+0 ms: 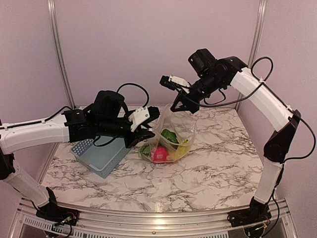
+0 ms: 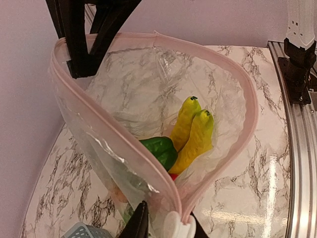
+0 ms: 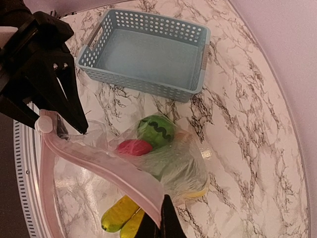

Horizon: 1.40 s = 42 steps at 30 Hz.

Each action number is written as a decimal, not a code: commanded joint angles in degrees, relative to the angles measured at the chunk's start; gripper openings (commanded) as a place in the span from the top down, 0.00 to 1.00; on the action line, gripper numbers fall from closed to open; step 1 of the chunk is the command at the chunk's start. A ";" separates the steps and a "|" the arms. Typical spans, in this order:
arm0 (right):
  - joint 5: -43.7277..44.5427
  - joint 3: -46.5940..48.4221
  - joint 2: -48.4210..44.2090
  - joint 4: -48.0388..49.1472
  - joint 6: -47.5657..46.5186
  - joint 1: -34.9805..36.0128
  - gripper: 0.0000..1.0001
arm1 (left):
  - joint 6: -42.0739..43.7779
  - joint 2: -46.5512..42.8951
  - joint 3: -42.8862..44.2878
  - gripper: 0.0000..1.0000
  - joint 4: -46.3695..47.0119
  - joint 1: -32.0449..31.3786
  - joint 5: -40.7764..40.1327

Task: Place the food in the zip-top bag and seal the zipper
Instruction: Pass from the right arm to the left, then pass from the left arm to the right

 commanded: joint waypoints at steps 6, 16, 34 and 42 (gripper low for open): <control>1.48 0.51 -2.92 0.26 1.06 -2.91 0.77 | -3.23 0.29 -3.29 0.96 6.55 0.01 -1.14; -2.85 -7.97 -14.63 -3.96 -18.22 -3.35 0.59 | -8.26 -1.25 -4.42 1.00 7.55 0.41 -3.50; 8.00 -21.82 -14.16 2.91 -25.22 3.94 0.52 | -10.26 -4.59 -1.89 1.00 4.64 0.54 -0.80; 18.72 -20.56 -13.74 5.30 -26.20 3.85 0.98 | -10.16 -9.08 -3.77 1.00 3.43 0.79 -3.84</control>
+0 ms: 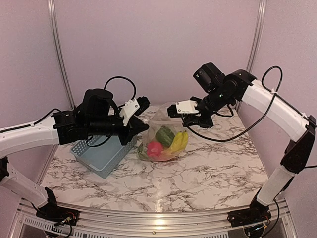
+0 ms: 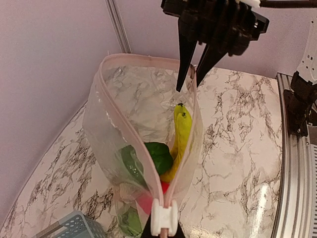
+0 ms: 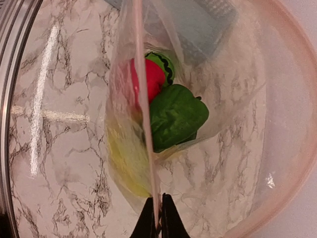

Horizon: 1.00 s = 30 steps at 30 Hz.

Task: Place the food in the zip-top bag and seal the zipper
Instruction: Pass from the left arm to the right

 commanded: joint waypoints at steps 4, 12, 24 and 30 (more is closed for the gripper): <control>7.70 4.74 -1.59 -0.74 -1.51 0.46 1.00 | -1.11 -4.25 -0.06 1.00 -0.21 0.80 -2.73; 7.13 2.10 -3.31 -1.25 0.77 0.46 1.00 | -5.94 -2.26 -3.03 0.68 6.33 0.86 -3.40; 3.91 4.47 -1.34 -1.37 5.64 0.48 1.00 | -9.90 -0.42 -9.54 0.61 23.44 0.88 -1.18; 4.20 5.14 -0.81 -1.77 6.46 0.46 1.00 | -8.89 -0.58 -9.20 0.70 23.48 0.86 -1.60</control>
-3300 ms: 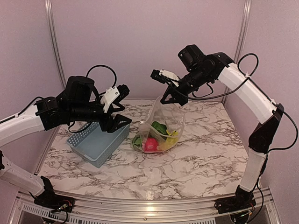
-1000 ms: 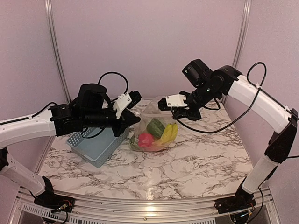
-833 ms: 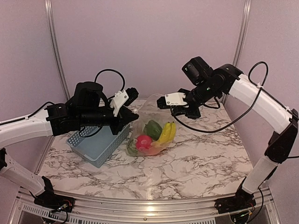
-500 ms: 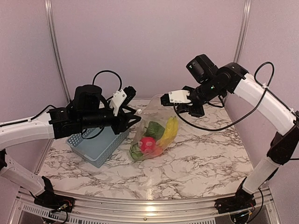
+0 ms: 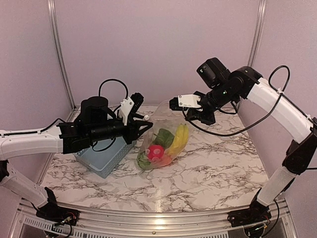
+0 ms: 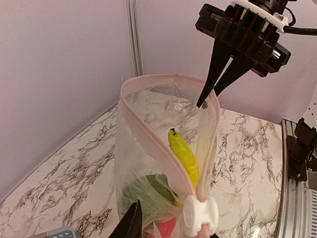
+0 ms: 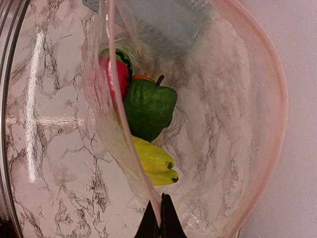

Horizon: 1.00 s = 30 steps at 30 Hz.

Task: Place the food in the zip-top bag and seal the zipper
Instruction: Pass from the left arm to the right, then pass from the right arm to the left

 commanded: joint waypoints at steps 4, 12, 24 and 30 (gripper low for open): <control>-0.55 3.05 0.86 -1.54 2.06 -0.19 1.00 | 0.67 -0.31 -0.35 0.77 2.32 0.29 -0.37; -0.79 3.18 1.16 -1.60 2.20 -0.46 1.00 | 0.24 -2.02 -1.34 0.88 2.67 0.65 -1.56; -7.54 19.04 7.17 -5.28 4.94 0.55 0.87 | -1.00 -2.24 -0.08 1.00 2.45 0.69 0.26; -14.42 24.22 9.82 -4.90 5.93 1.08 0.77 | -0.16 -1.84 1.13 1.00 1.21 0.69 0.20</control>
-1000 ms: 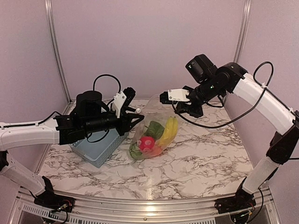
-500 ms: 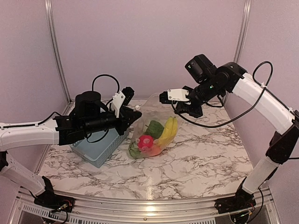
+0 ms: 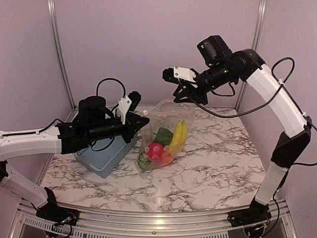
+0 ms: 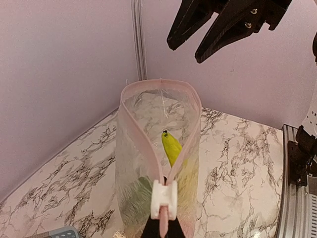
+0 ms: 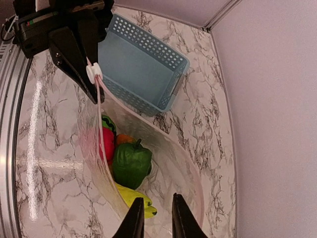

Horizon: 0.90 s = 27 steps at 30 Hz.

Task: Place the food in the zip-top bag and seal the zipper
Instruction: Pass from the right arm to the left, then zip the zipper on the zipper food storage bag.

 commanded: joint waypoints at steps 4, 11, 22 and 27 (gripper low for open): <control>-8.86 1.33 1.40 0.72 0.81 3.03 0.64 | 2.40 -1.08 2.44 1.00 -1.92 0.30 0.01; -11.01 1.78 3.58 3.87 -0.18 7.62 0.64 | 4.80 -2.86 0.94 1.00 -1.61 0.31 -1.02; -12.99 4.93 7.92 6.68 1.42 8.15 0.63 | 7.20 -3.53 0.00 1.00 -0.61 0.32 1.75; -12.32 3.65 6.64 9.08 1.25 8.22 0.64 | 7.95 -3.23 0.22 1.00 -1.75 0.26 1.75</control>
